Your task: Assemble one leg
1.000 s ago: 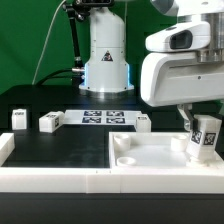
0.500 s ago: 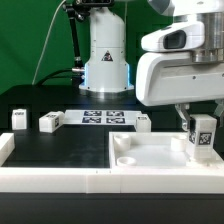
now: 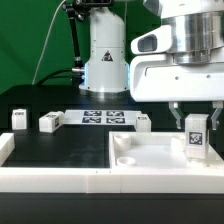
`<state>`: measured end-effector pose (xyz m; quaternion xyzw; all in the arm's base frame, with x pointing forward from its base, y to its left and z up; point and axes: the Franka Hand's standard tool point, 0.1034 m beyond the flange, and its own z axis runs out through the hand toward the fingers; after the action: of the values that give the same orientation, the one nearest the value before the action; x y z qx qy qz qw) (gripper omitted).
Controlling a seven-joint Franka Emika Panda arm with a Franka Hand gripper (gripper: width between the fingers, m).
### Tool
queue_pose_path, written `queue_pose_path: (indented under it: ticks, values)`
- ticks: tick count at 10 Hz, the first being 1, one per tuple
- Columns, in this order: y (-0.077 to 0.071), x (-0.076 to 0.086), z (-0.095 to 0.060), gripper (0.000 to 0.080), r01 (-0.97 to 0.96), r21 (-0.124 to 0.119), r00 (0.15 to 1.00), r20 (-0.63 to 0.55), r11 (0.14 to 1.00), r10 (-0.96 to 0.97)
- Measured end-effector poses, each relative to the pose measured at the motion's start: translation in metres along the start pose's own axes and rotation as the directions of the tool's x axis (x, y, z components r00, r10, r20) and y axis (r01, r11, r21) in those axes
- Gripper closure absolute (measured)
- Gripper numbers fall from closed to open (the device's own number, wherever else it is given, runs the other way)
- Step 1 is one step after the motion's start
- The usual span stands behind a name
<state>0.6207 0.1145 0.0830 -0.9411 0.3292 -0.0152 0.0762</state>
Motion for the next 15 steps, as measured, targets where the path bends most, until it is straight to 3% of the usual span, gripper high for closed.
queue_pose_path:
  ticks: [3, 7, 8, 10, 12, 15]
  values:
    - [-0.005, -0.008, 0.003, 0.0503, -0.372, 0.0, 0.928, 0.01, 0.928, 0.372]
    - [-0.009, -0.014, 0.005, 0.0502, -0.538, -0.002, 0.843, 0.017, 0.843, 0.538]
    - [-0.009, -0.014, 0.005, 0.0502, -0.506, -0.001, 0.862, 0.018, 0.862, 0.506]
    - [-0.011, -0.016, 0.004, 0.0189, -0.414, -0.012, 0.91, 0.024, 0.91, 0.414]
    - [-0.011, -0.016, 0.004, 0.0161, -0.122, -0.025, 0.992, 0.03, 0.992, 0.122]
    - [-0.007, -0.01, 0.003, 0.0151, 0.195, -0.019, 0.981, 0.031, 0.981, -0.194]
